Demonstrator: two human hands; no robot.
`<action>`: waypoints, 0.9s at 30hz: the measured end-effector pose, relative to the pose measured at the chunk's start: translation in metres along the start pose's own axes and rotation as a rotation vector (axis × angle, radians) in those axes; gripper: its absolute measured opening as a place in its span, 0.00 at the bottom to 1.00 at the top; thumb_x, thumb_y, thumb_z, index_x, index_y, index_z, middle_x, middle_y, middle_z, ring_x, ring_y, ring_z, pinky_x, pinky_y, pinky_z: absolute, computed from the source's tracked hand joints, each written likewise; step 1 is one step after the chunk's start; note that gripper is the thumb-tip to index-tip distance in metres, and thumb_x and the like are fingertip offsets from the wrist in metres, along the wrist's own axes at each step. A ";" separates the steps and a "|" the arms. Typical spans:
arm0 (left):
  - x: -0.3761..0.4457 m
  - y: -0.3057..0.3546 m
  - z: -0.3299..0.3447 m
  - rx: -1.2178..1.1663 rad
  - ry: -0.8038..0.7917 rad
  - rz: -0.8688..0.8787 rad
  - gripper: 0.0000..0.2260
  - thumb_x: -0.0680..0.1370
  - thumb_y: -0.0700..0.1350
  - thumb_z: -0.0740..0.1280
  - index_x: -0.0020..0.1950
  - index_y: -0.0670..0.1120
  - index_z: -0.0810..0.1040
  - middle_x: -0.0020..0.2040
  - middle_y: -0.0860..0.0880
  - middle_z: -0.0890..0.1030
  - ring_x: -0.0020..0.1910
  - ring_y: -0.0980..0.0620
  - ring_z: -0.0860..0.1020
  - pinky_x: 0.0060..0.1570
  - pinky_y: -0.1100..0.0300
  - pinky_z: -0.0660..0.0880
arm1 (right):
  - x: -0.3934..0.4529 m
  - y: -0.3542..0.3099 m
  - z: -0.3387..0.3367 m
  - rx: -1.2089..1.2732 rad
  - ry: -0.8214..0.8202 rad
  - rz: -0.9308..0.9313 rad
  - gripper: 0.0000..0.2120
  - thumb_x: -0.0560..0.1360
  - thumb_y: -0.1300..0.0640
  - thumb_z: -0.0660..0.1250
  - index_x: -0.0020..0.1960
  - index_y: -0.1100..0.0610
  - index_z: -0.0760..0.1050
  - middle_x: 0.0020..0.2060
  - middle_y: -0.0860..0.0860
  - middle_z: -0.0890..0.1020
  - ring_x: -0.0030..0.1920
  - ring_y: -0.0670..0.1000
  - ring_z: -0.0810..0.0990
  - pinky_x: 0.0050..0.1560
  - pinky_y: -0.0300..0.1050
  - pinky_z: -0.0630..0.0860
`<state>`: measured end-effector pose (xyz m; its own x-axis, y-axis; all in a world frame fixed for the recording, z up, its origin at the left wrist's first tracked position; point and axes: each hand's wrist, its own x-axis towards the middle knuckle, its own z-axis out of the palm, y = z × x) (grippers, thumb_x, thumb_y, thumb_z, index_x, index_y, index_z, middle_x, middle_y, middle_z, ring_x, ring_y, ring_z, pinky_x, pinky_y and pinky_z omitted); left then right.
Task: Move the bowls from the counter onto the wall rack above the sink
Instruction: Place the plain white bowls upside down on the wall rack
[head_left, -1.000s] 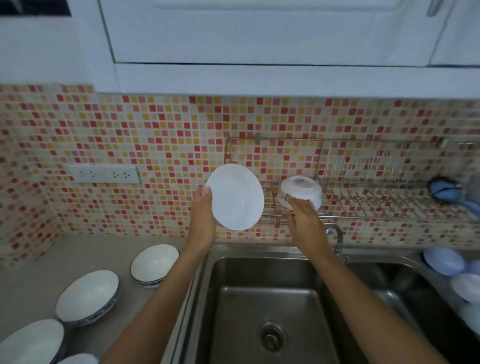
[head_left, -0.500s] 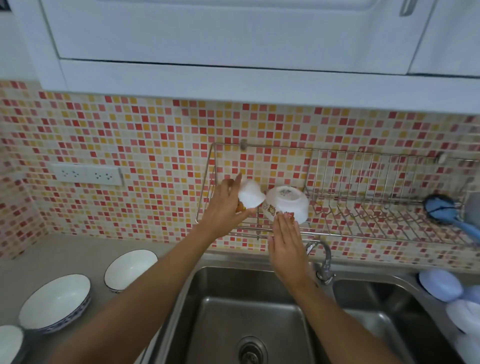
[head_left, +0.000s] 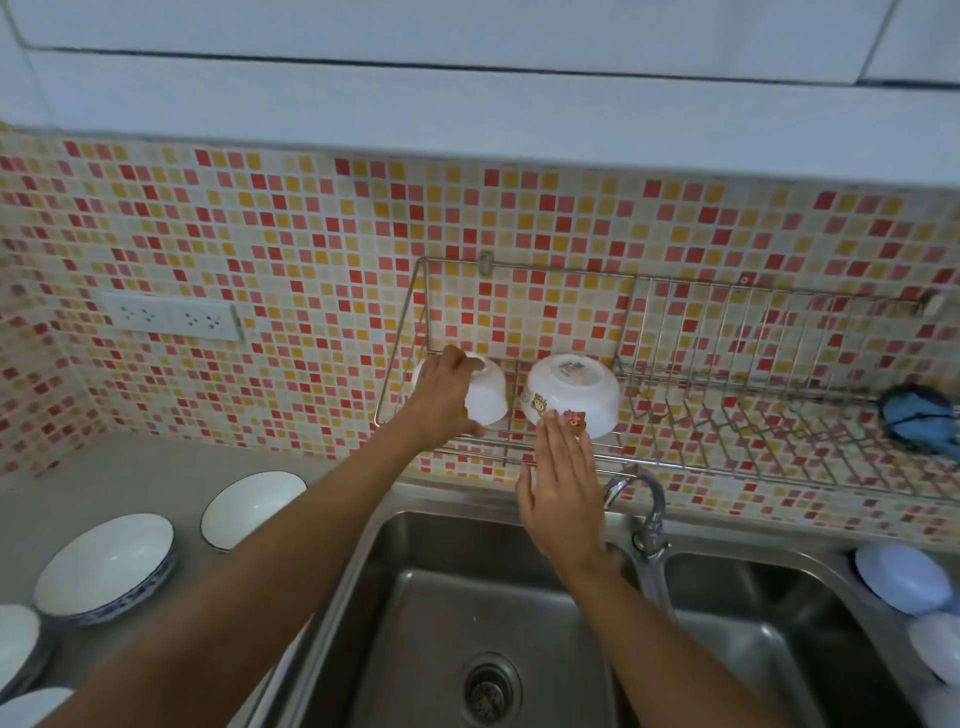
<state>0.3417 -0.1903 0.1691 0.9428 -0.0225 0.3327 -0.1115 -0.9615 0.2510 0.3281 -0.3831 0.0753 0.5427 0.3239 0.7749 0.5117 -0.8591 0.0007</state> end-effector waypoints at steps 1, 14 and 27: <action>0.000 0.001 0.001 -0.005 -0.016 -0.002 0.42 0.62 0.47 0.80 0.71 0.43 0.64 0.67 0.40 0.65 0.66 0.40 0.63 0.69 0.45 0.64 | -0.001 0.000 0.000 0.005 0.004 0.002 0.24 0.77 0.55 0.62 0.70 0.65 0.69 0.70 0.60 0.71 0.73 0.56 0.65 0.78 0.51 0.49; -0.010 0.002 0.004 -0.135 -0.056 -0.068 0.32 0.71 0.42 0.74 0.72 0.45 0.65 0.71 0.42 0.62 0.70 0.41 0.61 0.70 0.46 0.64 | -0.003 -0.003 0.003 0.074 0.047 0.023 0.23 0.77 0.55 0.62 0.69 0.64 0.71 0.69 0.59 0.73 0.72 0.55 0.68 0.75 0.54 0.58; -0.064 0.004 0.023 -0.056 0.212 0.003 0.20 0.81 0.50 0.55 0.68 0.42 0.73 0.68 0.42 0.74 0.66 0.42 0.73 0.65 0.44 0.71 | 0.001 -0.002 0.004 0.121 0.131 0.069 0.17 0.81 0.54 0.59 0.62 0.62 0.77 0.60 0.57 0.80 0.64 0.54 0.78 0.72 0.55 0.64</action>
<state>0.2879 -0.1993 0.1282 0.8560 0.0383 0.5155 -0.1374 -0.9446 0.2982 0.3305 -0.3795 0.0736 0.4923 0.2046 0.8460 0.5570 -0.8210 -0.1255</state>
